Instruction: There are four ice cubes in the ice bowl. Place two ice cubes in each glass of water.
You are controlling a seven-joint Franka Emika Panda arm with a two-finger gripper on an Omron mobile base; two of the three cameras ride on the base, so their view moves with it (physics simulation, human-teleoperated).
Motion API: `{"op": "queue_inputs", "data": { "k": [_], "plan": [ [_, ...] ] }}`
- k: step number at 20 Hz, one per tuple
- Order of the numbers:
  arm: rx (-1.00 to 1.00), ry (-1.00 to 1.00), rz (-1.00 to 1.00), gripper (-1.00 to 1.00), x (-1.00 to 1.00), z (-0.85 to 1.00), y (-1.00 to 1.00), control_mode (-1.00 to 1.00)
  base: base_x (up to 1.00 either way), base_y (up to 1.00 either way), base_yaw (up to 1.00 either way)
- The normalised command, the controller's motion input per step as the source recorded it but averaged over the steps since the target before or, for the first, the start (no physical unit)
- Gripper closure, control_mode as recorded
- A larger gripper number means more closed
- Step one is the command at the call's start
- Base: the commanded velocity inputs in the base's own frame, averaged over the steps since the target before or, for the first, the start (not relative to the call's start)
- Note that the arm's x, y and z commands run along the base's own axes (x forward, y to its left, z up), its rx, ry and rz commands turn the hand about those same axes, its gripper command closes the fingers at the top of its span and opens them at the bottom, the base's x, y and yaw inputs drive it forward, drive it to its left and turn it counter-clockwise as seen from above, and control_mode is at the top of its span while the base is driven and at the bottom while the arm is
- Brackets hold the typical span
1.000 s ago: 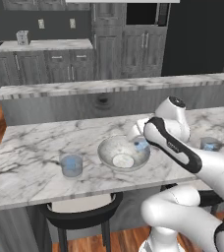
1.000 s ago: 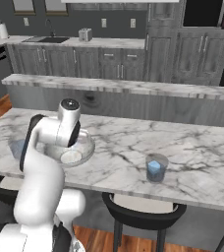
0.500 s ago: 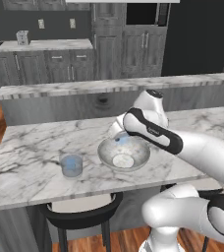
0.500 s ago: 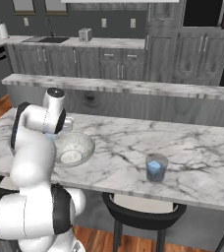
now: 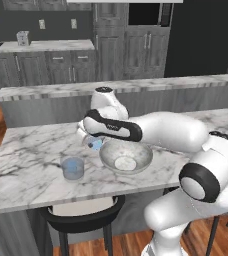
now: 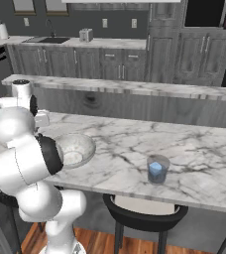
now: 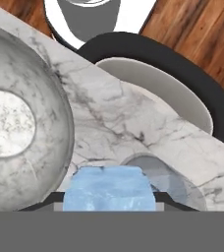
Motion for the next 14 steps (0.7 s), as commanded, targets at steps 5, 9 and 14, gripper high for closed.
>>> {"op": "queue_inputs", "data": {
  "k": [5, 9, 14],
  "plan": [
    [-0.18, 0.12, 0.00, 1.00, 0.16, 0.00, 0.68, -1.00, 0.00, 0.00, 0.00],
    [-0.07, -0.04, 0.00, 1.00, 0.04, -0.09, 0.50, -1.00, 0.00, 0.00, 0.00],
    [-0.01, -0.14, 0.00, 1.00, 0.00, -0.42, 0.29, -1.00, 0.00, 0.00, 0.00]
  ]
}}
